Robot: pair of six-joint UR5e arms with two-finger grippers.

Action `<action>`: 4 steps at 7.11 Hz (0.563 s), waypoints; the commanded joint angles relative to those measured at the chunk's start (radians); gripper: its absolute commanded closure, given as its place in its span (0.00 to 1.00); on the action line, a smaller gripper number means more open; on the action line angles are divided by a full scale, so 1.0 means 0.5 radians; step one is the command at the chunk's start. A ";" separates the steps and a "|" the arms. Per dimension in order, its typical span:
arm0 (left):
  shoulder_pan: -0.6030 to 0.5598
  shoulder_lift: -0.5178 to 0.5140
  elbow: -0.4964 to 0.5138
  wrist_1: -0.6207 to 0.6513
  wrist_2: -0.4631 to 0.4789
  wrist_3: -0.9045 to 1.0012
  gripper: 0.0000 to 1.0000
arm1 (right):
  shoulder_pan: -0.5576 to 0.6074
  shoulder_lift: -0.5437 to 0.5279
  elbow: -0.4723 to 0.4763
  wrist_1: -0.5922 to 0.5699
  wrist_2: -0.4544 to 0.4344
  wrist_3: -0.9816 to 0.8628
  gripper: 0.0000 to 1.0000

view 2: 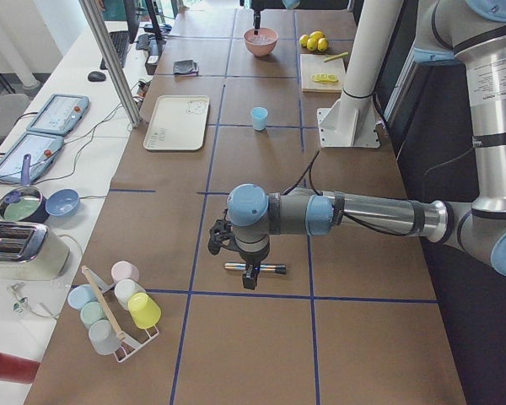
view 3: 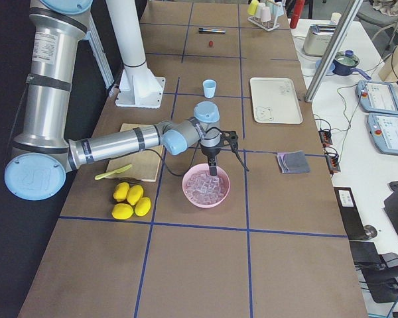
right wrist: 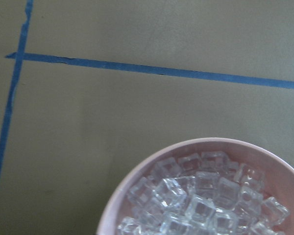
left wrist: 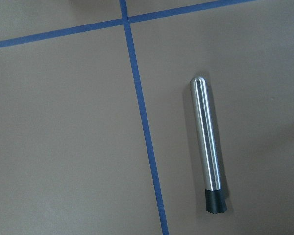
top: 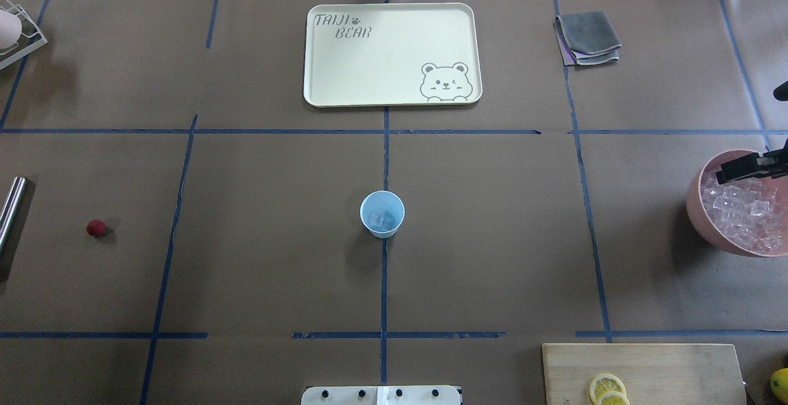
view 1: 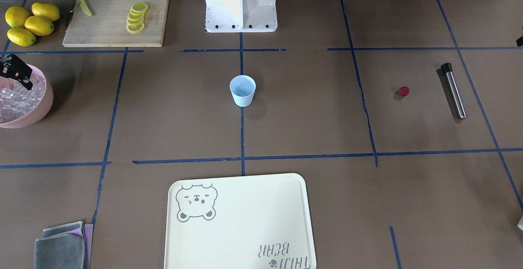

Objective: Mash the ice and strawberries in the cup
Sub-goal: 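Lower the right gripper into the bowl and grasp a third cube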

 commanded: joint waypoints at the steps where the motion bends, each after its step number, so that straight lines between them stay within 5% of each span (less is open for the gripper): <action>1: 0.000 0.000 -0.003 0.000 -0.002 0.001 0.00 | 0.002 -0.072 -0.174 0.245 -0.057 -0.048 0.13; 4: 0.000 0.000 -0.003 0.000 -0.002 0.001 0.00 | -0.050 -0.136 -0.168 0.239 -0.112 -0.048 0.26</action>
